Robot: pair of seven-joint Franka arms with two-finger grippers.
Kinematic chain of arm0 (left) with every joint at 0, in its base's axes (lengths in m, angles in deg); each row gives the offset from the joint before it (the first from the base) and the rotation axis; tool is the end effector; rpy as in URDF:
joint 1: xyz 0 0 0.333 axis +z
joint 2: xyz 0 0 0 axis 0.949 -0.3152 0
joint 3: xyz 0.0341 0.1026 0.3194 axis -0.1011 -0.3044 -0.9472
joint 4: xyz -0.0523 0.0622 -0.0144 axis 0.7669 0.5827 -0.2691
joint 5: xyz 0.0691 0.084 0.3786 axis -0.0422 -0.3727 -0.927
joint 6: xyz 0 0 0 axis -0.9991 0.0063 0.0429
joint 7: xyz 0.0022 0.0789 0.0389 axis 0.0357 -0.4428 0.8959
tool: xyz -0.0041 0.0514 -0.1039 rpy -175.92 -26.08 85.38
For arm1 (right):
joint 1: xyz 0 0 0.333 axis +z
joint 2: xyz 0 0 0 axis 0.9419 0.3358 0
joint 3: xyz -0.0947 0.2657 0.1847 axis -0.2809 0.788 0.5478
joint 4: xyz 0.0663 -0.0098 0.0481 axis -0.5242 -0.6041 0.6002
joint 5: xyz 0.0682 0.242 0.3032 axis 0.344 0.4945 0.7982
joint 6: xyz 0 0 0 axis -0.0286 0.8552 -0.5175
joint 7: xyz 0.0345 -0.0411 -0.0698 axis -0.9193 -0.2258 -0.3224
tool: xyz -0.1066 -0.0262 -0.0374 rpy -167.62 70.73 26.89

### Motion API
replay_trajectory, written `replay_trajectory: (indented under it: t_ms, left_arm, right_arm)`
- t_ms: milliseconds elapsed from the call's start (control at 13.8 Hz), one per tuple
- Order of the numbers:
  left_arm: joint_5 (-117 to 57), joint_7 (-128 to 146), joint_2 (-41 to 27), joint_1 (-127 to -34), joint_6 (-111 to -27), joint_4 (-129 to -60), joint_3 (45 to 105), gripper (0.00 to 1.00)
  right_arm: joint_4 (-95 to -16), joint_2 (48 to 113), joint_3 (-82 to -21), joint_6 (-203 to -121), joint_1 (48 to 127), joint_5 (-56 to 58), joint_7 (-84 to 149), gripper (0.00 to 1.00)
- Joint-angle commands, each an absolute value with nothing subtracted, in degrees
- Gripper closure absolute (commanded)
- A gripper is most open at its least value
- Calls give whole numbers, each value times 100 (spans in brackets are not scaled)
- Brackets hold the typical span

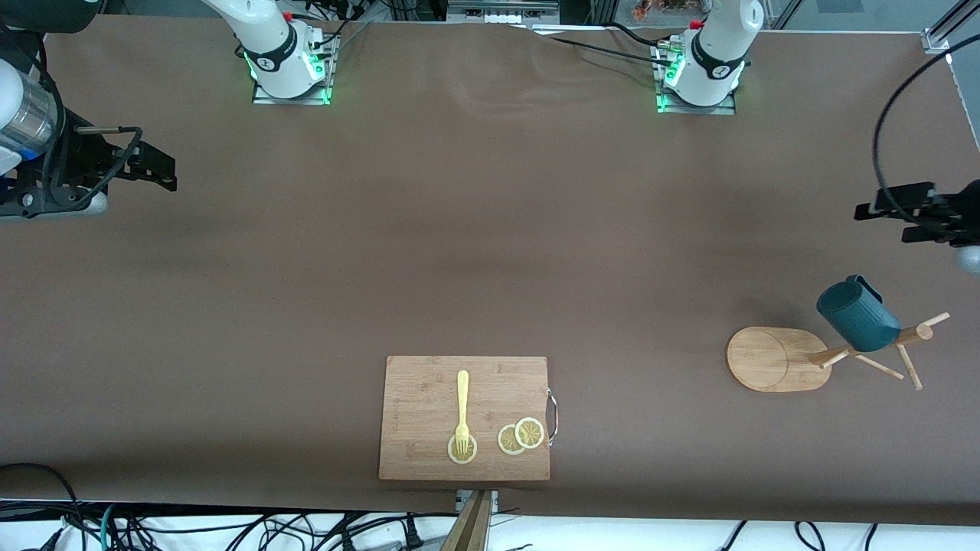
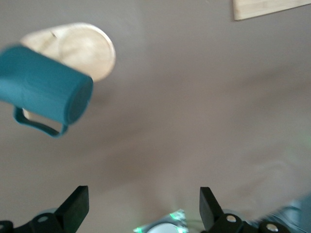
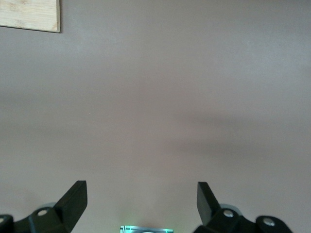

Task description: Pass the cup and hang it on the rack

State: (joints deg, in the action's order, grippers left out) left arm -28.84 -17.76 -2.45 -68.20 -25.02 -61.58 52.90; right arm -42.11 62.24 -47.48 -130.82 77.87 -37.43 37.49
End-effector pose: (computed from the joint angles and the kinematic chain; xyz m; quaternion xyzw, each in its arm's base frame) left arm 0.6347 0.0495 0.5808 0.9805 -0.1269 -0.1062 0.1056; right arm 0.5717 0.0556 0.6136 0.9970 0.0497 -0.0565 0.0195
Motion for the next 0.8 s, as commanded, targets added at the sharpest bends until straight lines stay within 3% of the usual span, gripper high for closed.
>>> replay_trajectory:
  t_ms: [0,289,723]
  left_arm:
    - [-3453,-1337,25,-7162,-3039,-6256,5281,0]
    - [-3559,138,349,-7329,-3472,-6404,5422,0]
    - [-3725,485,1238,-7374,-3402,-7477,5659,0]
  right_arm:
    - [-4172,6162,-4751,-12989,7811,-3815,3822,0]
    - [-4172,6162,-4751,-12989,7811,-3823,3821,0]
    - [-4172,6162,-4751,-12989,7811,-3823,3813,0]
